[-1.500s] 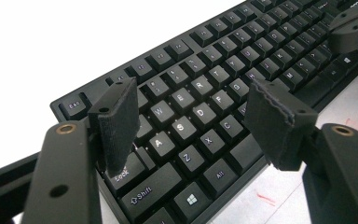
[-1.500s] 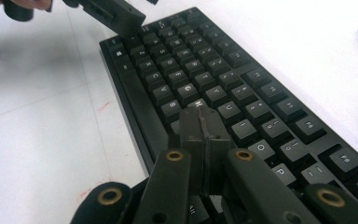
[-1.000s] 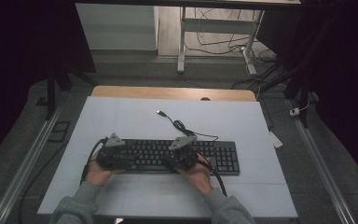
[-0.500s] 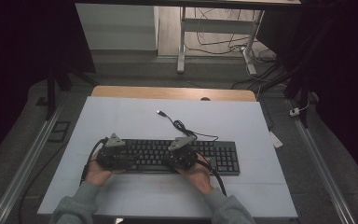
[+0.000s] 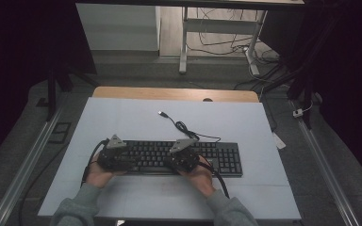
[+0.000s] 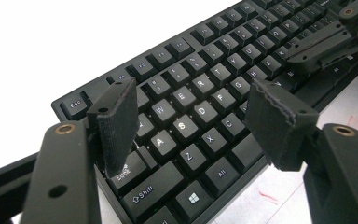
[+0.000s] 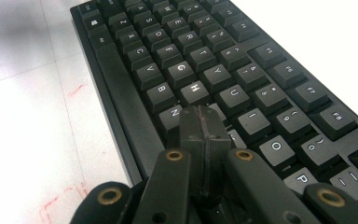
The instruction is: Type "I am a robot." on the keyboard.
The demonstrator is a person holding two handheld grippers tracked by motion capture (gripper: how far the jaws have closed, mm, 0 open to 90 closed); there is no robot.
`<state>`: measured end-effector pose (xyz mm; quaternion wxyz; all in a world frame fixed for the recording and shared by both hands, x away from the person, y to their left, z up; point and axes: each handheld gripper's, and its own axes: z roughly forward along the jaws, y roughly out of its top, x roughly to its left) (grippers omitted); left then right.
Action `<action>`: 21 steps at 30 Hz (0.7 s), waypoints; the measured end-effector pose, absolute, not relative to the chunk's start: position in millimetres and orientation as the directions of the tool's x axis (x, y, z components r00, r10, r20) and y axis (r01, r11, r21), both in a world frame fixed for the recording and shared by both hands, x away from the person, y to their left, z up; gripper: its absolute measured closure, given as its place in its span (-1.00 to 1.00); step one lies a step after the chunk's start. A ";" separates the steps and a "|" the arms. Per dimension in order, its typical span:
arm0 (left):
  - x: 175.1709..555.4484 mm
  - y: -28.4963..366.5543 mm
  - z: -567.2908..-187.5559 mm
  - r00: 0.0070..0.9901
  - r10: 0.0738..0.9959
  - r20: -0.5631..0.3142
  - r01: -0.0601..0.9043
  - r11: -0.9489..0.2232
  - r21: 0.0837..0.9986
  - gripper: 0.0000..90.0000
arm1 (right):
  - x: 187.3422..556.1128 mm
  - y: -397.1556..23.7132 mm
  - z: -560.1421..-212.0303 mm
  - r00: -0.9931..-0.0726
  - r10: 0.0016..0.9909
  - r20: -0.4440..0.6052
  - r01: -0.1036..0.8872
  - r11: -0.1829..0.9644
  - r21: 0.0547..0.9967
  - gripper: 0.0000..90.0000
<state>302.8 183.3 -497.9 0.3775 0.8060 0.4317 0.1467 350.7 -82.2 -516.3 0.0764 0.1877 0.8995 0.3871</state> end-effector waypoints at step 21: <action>301.0 186.1 -496.2 0.576 0.813 -0.083 0.575 -0.331 0.748 -0.24 | 348.3 -129.4 -491.5 -0.889 0.457 0.023 0.294 0.532 0.794 0.44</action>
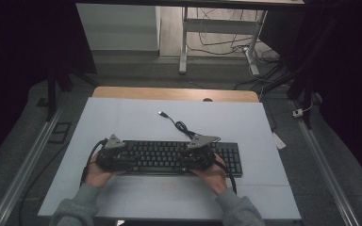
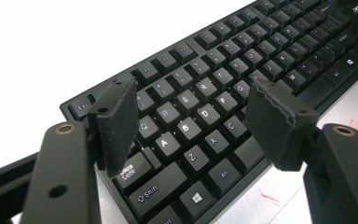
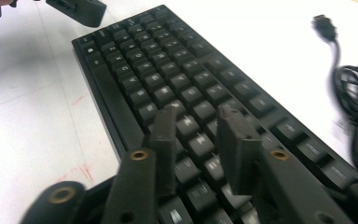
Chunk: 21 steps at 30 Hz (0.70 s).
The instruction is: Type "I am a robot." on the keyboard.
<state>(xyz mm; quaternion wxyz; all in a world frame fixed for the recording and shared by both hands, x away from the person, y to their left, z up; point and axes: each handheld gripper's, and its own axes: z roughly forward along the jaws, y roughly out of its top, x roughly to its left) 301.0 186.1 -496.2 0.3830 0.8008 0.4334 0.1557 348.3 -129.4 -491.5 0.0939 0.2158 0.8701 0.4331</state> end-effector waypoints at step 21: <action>300.3 188.4 -495.1 0.575 0.815 -0.074 0.560 -0.326 0.761 -0.24 | 348.7 -182.5 -487.4 -0.853 0.522 0.018 0.321 0.498 0.806 0.17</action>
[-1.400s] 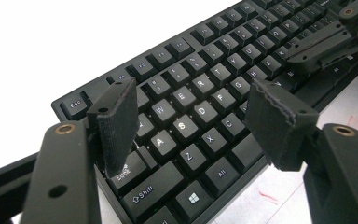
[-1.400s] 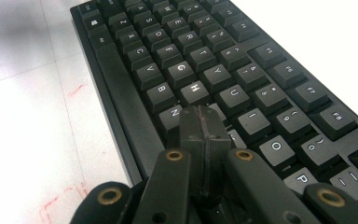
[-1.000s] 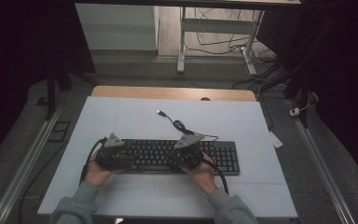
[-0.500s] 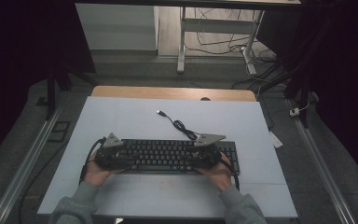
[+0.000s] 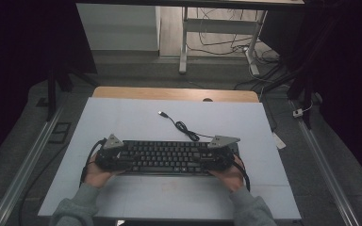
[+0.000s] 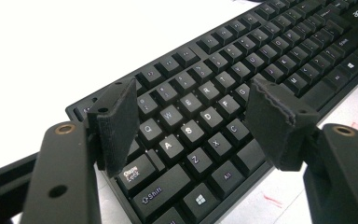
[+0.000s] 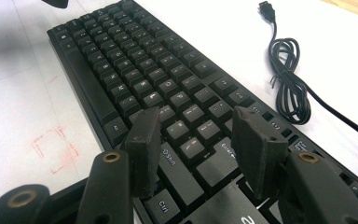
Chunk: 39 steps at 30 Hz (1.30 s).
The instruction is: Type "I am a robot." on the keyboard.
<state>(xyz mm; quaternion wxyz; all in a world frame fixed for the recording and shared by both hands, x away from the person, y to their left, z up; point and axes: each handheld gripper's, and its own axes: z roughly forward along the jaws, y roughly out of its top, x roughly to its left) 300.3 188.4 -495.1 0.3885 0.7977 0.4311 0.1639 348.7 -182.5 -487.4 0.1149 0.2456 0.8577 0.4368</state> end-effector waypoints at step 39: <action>291.0 149.2 -497.9 0.710 0.698 -0.097 0.530 -0.438 0.726 0.83 | 349.6 -179.3 -490.2 -0.860 0.511 0.007 0.316 0.521 0.793 0.16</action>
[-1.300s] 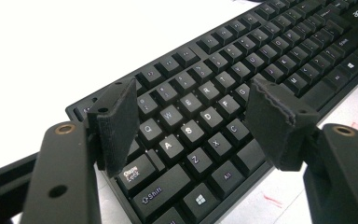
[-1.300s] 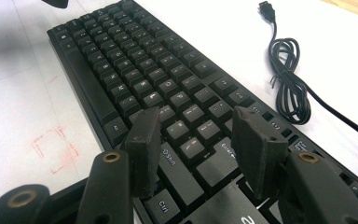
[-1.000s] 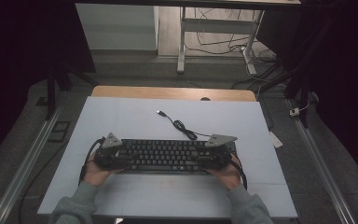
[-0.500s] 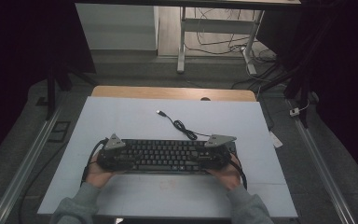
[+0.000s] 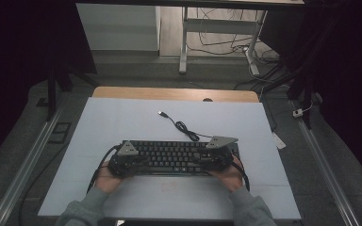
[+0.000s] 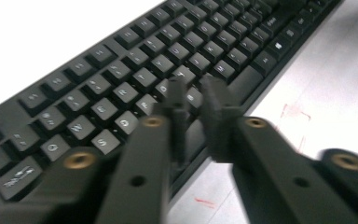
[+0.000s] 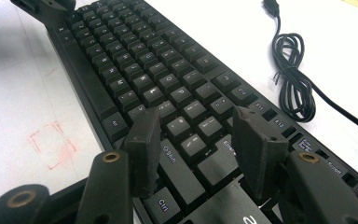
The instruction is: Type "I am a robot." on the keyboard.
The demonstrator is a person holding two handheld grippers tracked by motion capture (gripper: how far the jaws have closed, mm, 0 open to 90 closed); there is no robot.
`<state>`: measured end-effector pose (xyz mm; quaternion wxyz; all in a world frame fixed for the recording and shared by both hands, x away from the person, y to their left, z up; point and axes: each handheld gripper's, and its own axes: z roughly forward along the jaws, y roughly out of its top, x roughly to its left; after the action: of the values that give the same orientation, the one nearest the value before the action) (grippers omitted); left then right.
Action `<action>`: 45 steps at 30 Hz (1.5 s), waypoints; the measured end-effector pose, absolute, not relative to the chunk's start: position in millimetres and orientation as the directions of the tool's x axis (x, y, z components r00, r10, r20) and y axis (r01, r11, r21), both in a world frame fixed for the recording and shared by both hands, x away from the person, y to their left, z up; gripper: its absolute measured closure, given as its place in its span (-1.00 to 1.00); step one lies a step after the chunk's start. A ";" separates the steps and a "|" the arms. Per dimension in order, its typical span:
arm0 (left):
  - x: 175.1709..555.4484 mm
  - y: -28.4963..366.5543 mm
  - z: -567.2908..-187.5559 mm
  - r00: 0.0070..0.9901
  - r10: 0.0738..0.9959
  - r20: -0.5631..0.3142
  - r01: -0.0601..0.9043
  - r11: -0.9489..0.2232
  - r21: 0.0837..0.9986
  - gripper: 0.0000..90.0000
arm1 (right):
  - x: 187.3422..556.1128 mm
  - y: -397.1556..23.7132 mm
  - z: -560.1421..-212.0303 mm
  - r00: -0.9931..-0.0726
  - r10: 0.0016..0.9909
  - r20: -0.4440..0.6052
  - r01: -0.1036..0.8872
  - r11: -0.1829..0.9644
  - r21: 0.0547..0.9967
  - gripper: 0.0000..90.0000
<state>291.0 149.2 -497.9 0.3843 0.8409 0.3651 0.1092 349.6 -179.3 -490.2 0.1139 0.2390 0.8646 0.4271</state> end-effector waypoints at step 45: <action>294.9 122.8 -520.3 0.737 0.675 -0.050 0.529 -0.529 0.663 0.97 | 349.5 -177.8 -492.0 -0.860 0.510 0.001 0.317 0.533 0.784 0.16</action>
<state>294.9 122.8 -520.3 0.3393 0.8678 0.3468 0.1070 349.5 -177.8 -492.0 0.1148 0.2382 0.8680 0.4204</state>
